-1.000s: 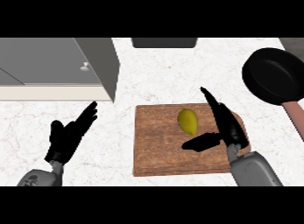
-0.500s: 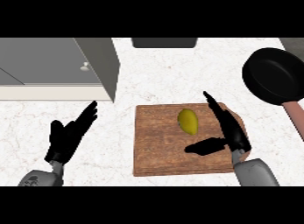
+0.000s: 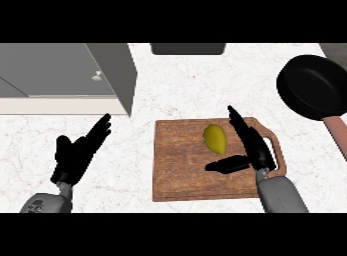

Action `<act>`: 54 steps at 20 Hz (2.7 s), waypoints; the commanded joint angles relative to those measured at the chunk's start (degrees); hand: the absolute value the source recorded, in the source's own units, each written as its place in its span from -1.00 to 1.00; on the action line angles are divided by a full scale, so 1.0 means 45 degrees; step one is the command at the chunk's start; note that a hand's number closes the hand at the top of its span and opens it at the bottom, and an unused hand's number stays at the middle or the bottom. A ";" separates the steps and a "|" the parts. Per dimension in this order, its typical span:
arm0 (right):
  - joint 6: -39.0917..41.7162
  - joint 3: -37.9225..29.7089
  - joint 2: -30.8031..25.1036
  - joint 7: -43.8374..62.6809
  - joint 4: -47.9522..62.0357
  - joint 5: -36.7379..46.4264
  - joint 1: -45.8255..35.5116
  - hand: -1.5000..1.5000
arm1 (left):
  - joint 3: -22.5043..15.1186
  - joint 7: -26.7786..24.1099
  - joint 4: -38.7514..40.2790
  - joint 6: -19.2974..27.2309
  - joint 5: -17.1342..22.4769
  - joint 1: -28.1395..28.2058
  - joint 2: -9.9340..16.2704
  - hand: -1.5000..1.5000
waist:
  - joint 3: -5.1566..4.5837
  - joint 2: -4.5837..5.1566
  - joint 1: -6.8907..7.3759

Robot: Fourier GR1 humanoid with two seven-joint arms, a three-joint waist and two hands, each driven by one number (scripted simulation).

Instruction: Pick the lemon from the cutting board and place it in the pot

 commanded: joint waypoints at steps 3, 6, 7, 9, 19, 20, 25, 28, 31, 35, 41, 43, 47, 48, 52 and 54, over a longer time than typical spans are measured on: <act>-0.0502 0.0281 0.0486 -0.1496 0.2641 -0.1186 -0.0763 -1.00 | -0.0319 -0.0127 -0.0081 0.0188 -0.0756 0.0439 -0.0538 0.00 | 0.0004 0.0009 0.0071; 0.0414 -0.1297 0.0272 -0.2766 0.5065 -0.0772 -0.2346 -1.00 | 0.0259 -0.0288 -0.0127 -0.0492 -0.0473 0.0486 -0.0106 0.00 | 0.0004 0.0029 0.0097; -0.1010 0.0807 0.0491 -0.2306 0.3492 -0.1125 -0.1010 1.00 | 0.0534 0.0846 0.0117 -0.0150 -0.0376 -0.0622 -0.0384 0.00 | 0.0002 0.0005 0.0019; -0.0817 0.0738 0.0239 -0.4161 0.4751 0.1234 -0.1338 1.00 | -0.0094 0.0238 -0.0598 -0.0158 -0.0648 0.0542 -0.0341 0.00 | 0.0010 0.0037 0.0197; 0.0040 -0.0769 0.0485 -0.6527 0.6939 -0.0966 -0.2431 1.00 | 0.0378 0.0065 0.0183 -0.0572 -0.0590 -0.0018 -0.0639 0.00 | 0.0007 0.0034 0.0103; -0.1259 0.0547 0.0486 -0.6662 0.6417 -0.1379 -0.2136 1.00 | 0.0470 0.0549 0.0050 -0.0347 -0.0697 -0.0391 -0.0743 0.00 | 0.0006 0.0012 0.0084; 0.3341 -0.0913 -0.3997 -0.8112 0.6095 -0.1981 -0.2194 1.00 | 0.0478 0.0002 -0.0258 -0.0401 -0.0728 0.0207 -0.0600 0.00 | 0.0025 0.0051 -0.0050; 0.5307 -0.0979 -0.6288 -0.8918 0.6195 -0.1837 -0.2566 1.00 | 0.0577 0.0251 -0.0233 -0.0494 -0.0568 0.0076 -0.0528 0.00 | 0.0111 0.0232 -0.0086; 0.6731 -0.1264 -0.8050 -0.9817 0.6279 -0.1877 -0.2917 1.00 | 0.0603 0.0134 -0.0280 -0.0543 -0.0573 0.0062 -0.0467 0.00 | 0.0148 0.0319 0.0026; 0.8498 -0.1678 -0.9851 -1.0746 0.6745 -0.2248 -0.3021 1.00 | 0.0485 0.0155 -0.0390 -0.0589 -0.0591 -0.0035 -0.0536 0.00 | 0.0222 0.0445 0.0187; 0.8687 -0.2054 -1.1694 -1.1512 0.6820 -0.2543 -0.3372 1.00 | 0.0398 0.0235 -0.0373 -0.0620 -0.0613 -0.0192 -0.0606 0.00 | 0.0250 0.0474 0.0466; 0.8631 -0.2023 -1.1996 -1.1819 0.6838 -0.2564 -0.3302 1.00 | 0.0497 0.0207 -0.0243 -0.0461 -0.0631 -0.0308 -0.0680 0.00 | 0.0257 0.0517 0.0467; 0.8185 -0.2008 -1.2673 -1.2642 0.6730 -0.2494 -0.3409 1.00 | 0.0374 0.0226 -0.0172 -0.0614 -0.0717 -0.0344 -0.0597 0.00 | 0.0229 0.0480 0.0584; 0.8181 -0.2104 -1.3000 -1.2620 0.6699 -0.2596 -0.3593 1.00 | 0.0159 -0.0031 -0.0111 -0.0578 -0.0780 0.0009 -0.0834 0.00 | 0.0211 0.0469 0.0700; 0.7667 -0.1792 -1.3421 -1.3308 0.6830 -0.2240 -0.3564 1.00 | 0.0303 0.0097 -0.0122 -0.0712 -0.0686 -0.0314 -0.0675 0.00 | 0.0195 0.0480 0.0810; 0.7836 -0.1687 -1.3753 -1.3118 0.6972 -0.2247 -0.3972 1.00 | 0.0289 0.0338 -0.0086 -0.0731 -0.0644 -0.0656 -0.0742 0.00 | 0.0167 0.0501 0.0933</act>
